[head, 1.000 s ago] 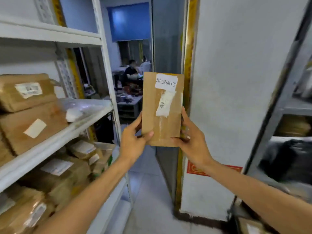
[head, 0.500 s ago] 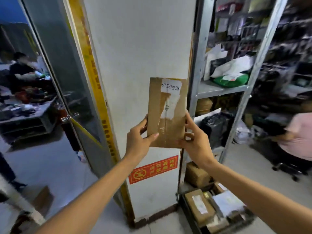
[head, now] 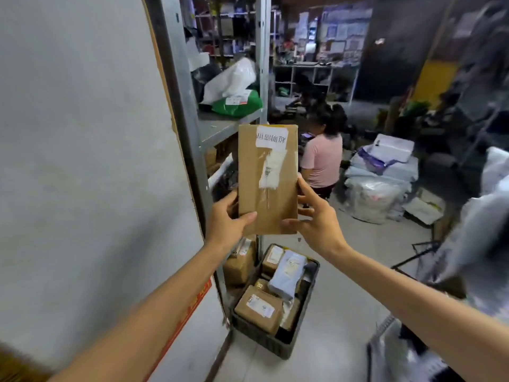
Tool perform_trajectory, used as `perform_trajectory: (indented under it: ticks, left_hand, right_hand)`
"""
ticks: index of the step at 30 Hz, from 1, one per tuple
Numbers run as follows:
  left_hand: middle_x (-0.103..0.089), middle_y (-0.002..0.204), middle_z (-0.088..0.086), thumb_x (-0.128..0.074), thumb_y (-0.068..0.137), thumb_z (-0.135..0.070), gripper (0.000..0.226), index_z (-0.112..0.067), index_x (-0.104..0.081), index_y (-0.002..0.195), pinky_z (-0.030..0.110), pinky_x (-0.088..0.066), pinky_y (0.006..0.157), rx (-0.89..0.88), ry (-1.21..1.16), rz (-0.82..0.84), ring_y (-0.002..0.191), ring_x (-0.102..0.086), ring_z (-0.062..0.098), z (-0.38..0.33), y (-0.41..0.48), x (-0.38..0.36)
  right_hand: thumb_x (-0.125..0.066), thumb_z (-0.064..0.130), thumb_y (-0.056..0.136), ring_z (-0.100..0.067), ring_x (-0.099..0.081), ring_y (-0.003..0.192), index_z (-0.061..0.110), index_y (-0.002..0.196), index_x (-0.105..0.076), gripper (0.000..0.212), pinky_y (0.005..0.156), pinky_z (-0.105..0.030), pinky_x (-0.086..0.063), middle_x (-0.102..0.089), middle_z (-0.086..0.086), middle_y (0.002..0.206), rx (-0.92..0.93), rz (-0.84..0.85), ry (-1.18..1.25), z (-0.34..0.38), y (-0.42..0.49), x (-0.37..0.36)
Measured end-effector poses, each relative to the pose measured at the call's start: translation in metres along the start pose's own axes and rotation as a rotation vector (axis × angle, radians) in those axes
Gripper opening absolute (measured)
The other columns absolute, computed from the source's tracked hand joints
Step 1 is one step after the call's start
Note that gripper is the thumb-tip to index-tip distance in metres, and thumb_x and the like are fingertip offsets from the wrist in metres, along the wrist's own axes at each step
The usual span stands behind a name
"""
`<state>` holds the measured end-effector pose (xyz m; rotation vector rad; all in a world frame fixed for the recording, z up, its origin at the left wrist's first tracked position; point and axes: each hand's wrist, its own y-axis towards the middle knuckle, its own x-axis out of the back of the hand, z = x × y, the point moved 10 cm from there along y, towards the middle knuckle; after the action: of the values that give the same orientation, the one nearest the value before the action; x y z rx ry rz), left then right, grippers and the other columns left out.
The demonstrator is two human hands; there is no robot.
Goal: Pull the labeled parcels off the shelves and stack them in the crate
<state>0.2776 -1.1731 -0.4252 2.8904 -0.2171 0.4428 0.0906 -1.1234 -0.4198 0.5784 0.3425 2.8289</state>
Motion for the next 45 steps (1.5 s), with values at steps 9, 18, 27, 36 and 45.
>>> perform_trajectory:
  ticks: [9, 18, 27, 36, 45]
  left_hand:
    - [-0.064, 0.128, -0.003, -0.078, 0.080, -0.014, 0.065, -0.017, -0.052, 0.139, 0.039, -0.047, 0.105, 0.002, 0.026, 0.232, 0.119, -0.059, 0.012, 0.041, 0.076, -0.075]
    - [-0.054, 0.139, 0.000, -0.076, 0.082, -0.014, 0.069, -0.012, -0.045, 0.143, 0.036, -0.039, 0.110, 0.043, 0.039, 0.337, 0.131, -0.048, 0.016, 0.051, 0.153, -0.148]
    - [-0.065, 0.126, -0.005, -0.079, 0.078, -0.017, 0.062, -0.018, -0.056, 0.136, 0.041, -0.048, 0.103, 0.167, 0.068, 0.535, 0.118, -0.059, 0.012, 0.166, 0.206, -0.225]
    - [-0.066, 0.121, -0.002, -0.082, 0.073, -0.015, 0.056, -0.020, -0.063, 0.125, 0.041, -0.049, 0.100, 0.376, 0.074, 0.637, 0.114, -0.061, 0.019, 0.299, 0.218, -0.282]
    - [-0.066, 0.104, -0.006, -0.080, 0.072, 0.003, 0.055, -0.013, -0.063, 0.122, 0.002, -0.046, 0.068, 0.629, 0.153, 0.666, 0.094, -0.063, 0.010, 0.516, 0.121, -0.341]
  right_hand:
    - [-0.078, -0.001, 0.075, -0.018, -0.057, 0.113, 0.035, 0.152, -0.023, 0.101, 0.087, -0.035, -0.058, -0.056, 0.004, 0.121, -0.164, -0.197, -0.068, -0.062, 0.020, 0.032]
    - [-0.079, -0.001, 0.073, -0.006, -0.059, 0.099, 0.030, 0.152, -0.026, 0.100, 0.067, -0.013, -0.055, -0.059, 0.004, 0.113, -0.241, -0.277, -0.082, -0.119, 0.077, 0.073]
    - [-0.079, 0.012, 0.077, -0.005, -0.059, 0.103, 0.030, 0.152, -0.028, 0.092, 0.075, -0.008, -0.050, -0.060, 0.008, 0.122, -0.458, -0.286, -0.133, -0.237, 0.109, 0.052]
    - [-0.075, 0.003, 0.080, -0.012, -0.060, 0.101, 0.030, 0.150, -0.031, 0.088, 0.075, -0.023, -0.057, -0.056, 0.007, 0.119, -0.676, -0.307, -0.105, -0.365, 0.104, 0.004]
    - [-0.078, 0.020, 0.077, 0.009, -0.057, 0.099, 0.025, 0.148, -0.035, 0.083, 0.069, -0.009, -0.052, -0.056, 0.026, 0.112, -0.890, -0.228, 0.013, -0.565, -0.005, -0.087]
